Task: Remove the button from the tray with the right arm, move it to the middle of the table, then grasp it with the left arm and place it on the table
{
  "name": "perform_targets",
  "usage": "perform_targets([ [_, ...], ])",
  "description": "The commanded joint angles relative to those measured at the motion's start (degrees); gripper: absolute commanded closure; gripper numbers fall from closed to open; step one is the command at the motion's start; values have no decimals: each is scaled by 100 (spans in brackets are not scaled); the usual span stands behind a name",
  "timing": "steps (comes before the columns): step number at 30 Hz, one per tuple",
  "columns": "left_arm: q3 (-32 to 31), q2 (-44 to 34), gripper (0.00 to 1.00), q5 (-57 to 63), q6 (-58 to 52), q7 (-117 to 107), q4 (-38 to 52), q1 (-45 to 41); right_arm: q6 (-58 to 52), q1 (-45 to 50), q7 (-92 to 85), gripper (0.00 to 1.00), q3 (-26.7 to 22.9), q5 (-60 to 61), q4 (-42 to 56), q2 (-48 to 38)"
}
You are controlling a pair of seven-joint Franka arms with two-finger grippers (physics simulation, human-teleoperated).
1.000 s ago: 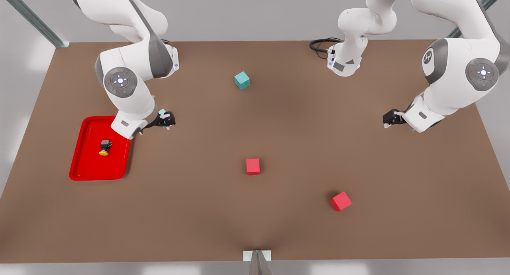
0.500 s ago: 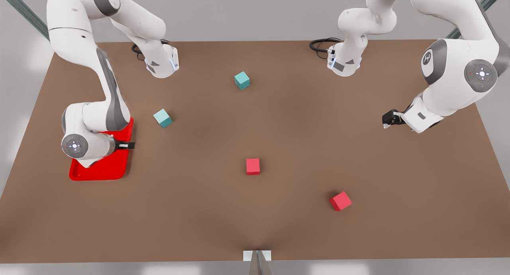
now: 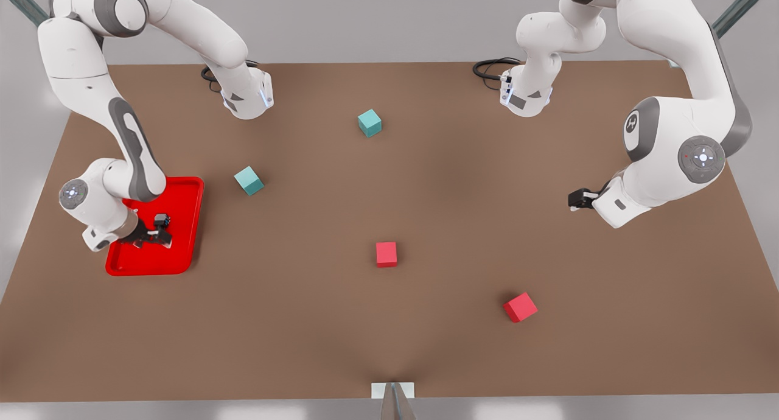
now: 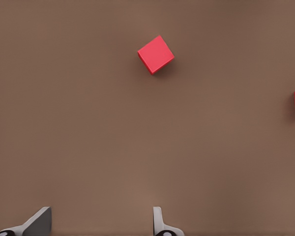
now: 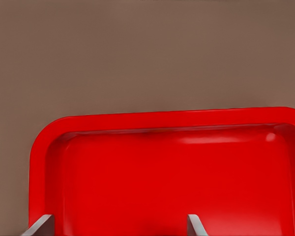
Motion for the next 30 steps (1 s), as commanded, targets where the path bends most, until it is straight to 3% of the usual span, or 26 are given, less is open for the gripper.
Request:
perform_targets([
  [1,-1,-3,0,4,7,-17,3,1,916,-147,-1874,0,26,-52,-395,-203],
  [3,-1,-3,0,4,7,-26,3,-34,916,-779,-1900,0,650,-78,-570,-308],
  [12,8,-12,0,4,-98,-17,3,-26,432,-1378,-1874,0,914,-79,-1713,-1416],
  [19,8,-12,0,4,-90,-17,3,-26,458,-1439,-1742,0,905,-79,-1880,-1346],
  [24,17,-12,0,4,-90,-17,3,-8,511,-1589,-1768,0,853,-386,-1441,-502],
  [30,17,-12,0,4,-90,-17,3,-8,511,-1615,-1812,0,835,-421,-1362,-344],
])
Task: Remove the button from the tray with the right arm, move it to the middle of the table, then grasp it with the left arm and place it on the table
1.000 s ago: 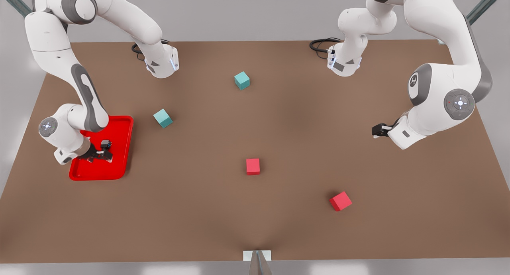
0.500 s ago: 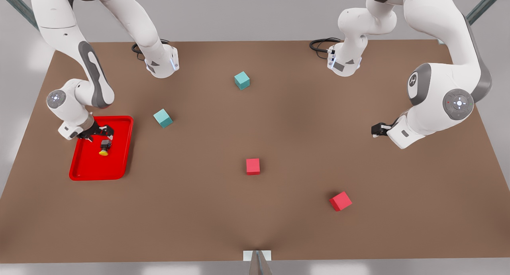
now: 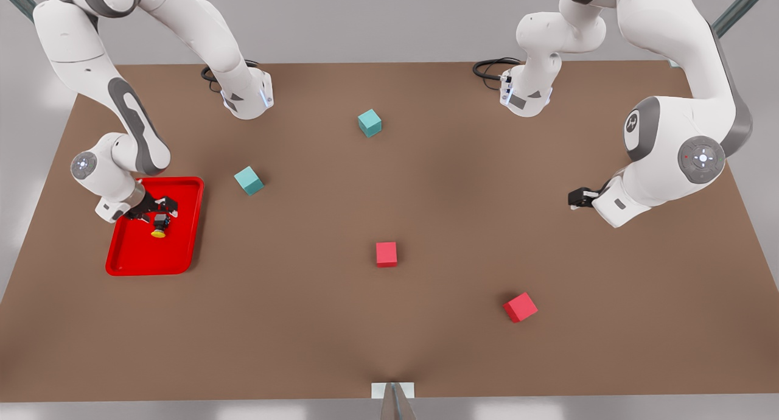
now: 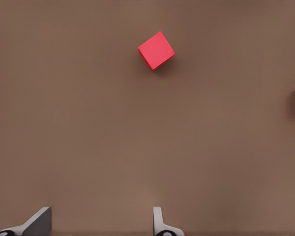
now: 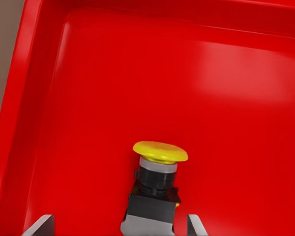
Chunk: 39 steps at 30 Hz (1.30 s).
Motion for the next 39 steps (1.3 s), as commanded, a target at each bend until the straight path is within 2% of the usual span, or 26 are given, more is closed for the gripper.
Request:
perform_targets([
  [1,-1,-6,0,3,-3,-3,3,3,0,2,-379,0,1,-41,9,11],
  [5,-1,-6,0,3,-38,-3,-6,3,0,10,-361,0,1,-49,17,63],
  [10,-1,-6,0,3,-56,23,-6,20,9,37,-361,0,1,-146,404,582],
  [29,0,-6,0,3,-108,23,-6,20,132,327,17,0,1,-243,474,573],
  [33,-1,-6,0,3,-108,23,-6,12,123,441,245,0,-8,-445,554,573],
  [39,-1,-6,0,3,-126,23,-6,11,132,634,1581,0,-61,-1165,668,573],
])
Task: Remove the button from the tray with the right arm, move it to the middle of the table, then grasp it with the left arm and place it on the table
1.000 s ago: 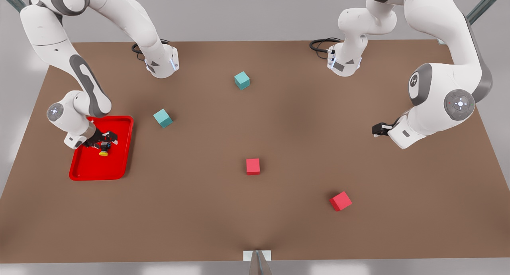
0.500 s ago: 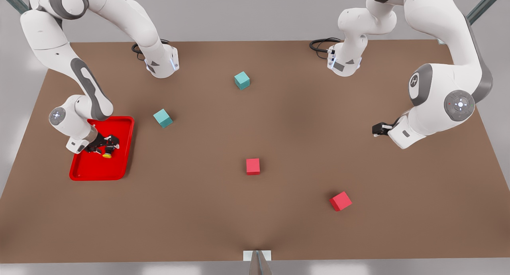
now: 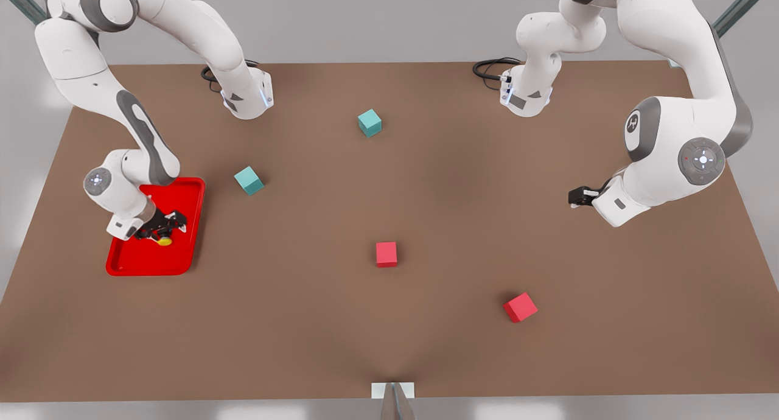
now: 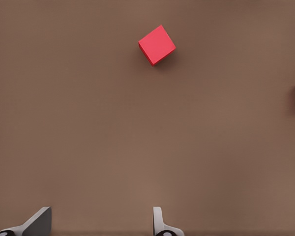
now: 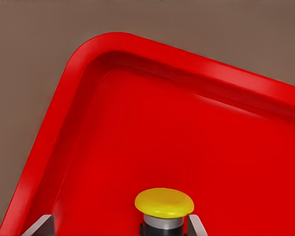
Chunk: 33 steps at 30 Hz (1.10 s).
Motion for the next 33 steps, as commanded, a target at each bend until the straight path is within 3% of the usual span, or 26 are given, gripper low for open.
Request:
perform_targets([
  [1,-1,-6,0,3,-18,4,3,-4,3,21,1355,0,-27,-484,72,5],
  [11,-1,-6,0,-5,-10,-5,3,-4,-23,30,872,0,-300,-1117,265,172],
  [28,-1,-6,0,-5,-54,-5,-6,-4,-14,-357,854,0,-291,-1152,-192,190],
  [30,-1,-6,0,-5,-62,-5,-6,-4,-6,-330,854,9,-291,-1152,-192,190],
  [32,-1,-6,0,-5,-62,4,-6,-4,-14,-313,854,42,-291,-1152,-192,190],
  [33,-1,-6,0,-5,-62,4,-6,-4,-14,-313,854,53,-291,-1152,-183,190],
])
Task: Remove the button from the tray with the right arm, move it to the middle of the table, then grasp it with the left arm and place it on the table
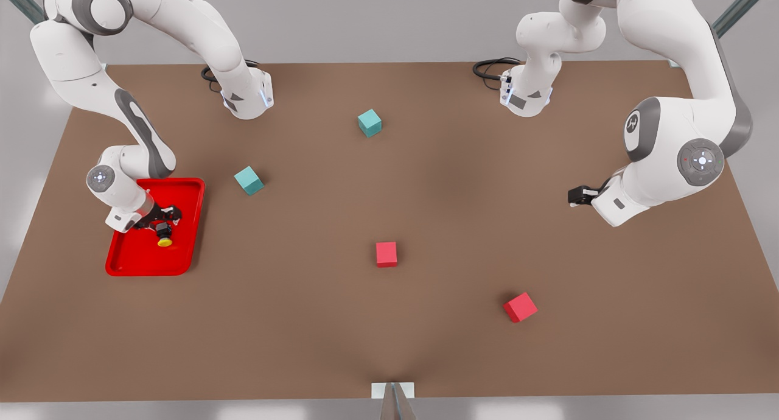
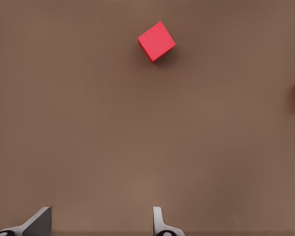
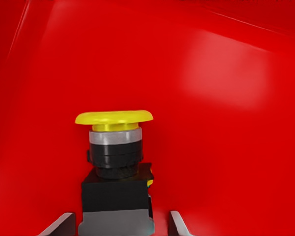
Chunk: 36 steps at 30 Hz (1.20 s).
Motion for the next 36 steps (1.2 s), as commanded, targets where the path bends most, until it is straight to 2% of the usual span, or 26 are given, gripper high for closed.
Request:
perform_targets([
  [1,-5,-6,0,3,-6,8,3,1,-22,10,91,54,13,-14,3,-11],
  [10,4,-15,0,3,-14,8,3,1,-48,-17,161,56,101,-6,39,-11],
  [18,-5,-68,0,3,-120,8,3,1,-153,-166,258,56,461,47,56,-81],
  [23,-5,-68,0,3,-111,8,3,-8,-531,-719,337,60,1278,65,144,-107],
  [24,-5,-59,0,3,-111,8,11,-8,-961,-948,434,60,1726,214,232,-107],
  [31,-5,-33,0,-14,-67,-1,3,-8,-2579,-852,1408,60,3423,443,1049,-99],
  [33,-5,-33,0,-14,-76,-1,3,-8,-2992,-185,1883,60,3441,443,1321,-99],
  [36,-5,-41,0,-14,-93,8,3,-8,-3036,703,2718,60,3432,443,1489,-99],
])
